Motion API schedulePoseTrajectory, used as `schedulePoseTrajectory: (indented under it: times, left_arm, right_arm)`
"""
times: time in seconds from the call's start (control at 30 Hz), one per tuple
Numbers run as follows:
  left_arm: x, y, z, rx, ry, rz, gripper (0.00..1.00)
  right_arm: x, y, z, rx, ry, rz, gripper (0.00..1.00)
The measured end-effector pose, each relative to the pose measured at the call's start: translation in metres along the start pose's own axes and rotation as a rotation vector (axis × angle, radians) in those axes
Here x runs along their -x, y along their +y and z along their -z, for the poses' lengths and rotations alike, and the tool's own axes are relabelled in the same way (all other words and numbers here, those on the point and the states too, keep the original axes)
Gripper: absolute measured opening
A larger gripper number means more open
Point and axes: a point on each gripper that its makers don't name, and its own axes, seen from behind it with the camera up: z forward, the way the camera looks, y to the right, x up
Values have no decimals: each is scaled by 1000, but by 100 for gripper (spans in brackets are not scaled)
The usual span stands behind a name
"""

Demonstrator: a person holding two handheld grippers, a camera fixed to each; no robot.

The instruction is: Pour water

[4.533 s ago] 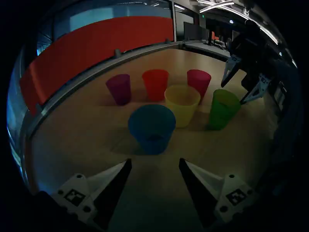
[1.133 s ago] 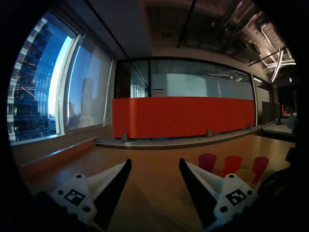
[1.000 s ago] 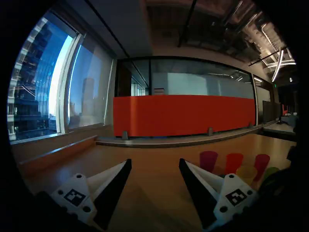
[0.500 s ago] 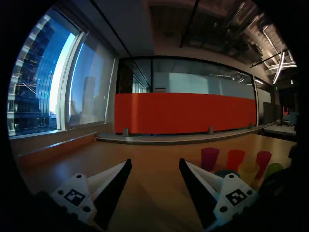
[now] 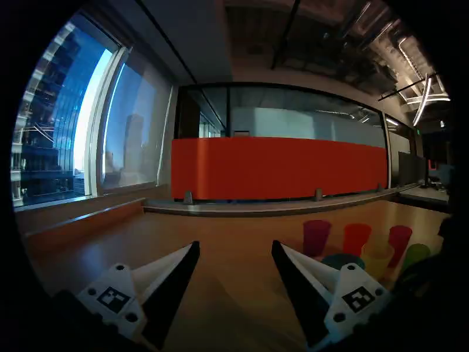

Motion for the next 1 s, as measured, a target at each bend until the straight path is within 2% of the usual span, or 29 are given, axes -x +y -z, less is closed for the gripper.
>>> schedulePoseTrajectory:
  times: [0.47,1.0]
  left_arm:
    - [1,2,1,2,-1,-5,91]
    - [1,1,1,2,-1,-6,91]
  right_arm:
    - [0,2,2,-5,2,3,99]
    - [-8,-8,7,-38,50,67,99]
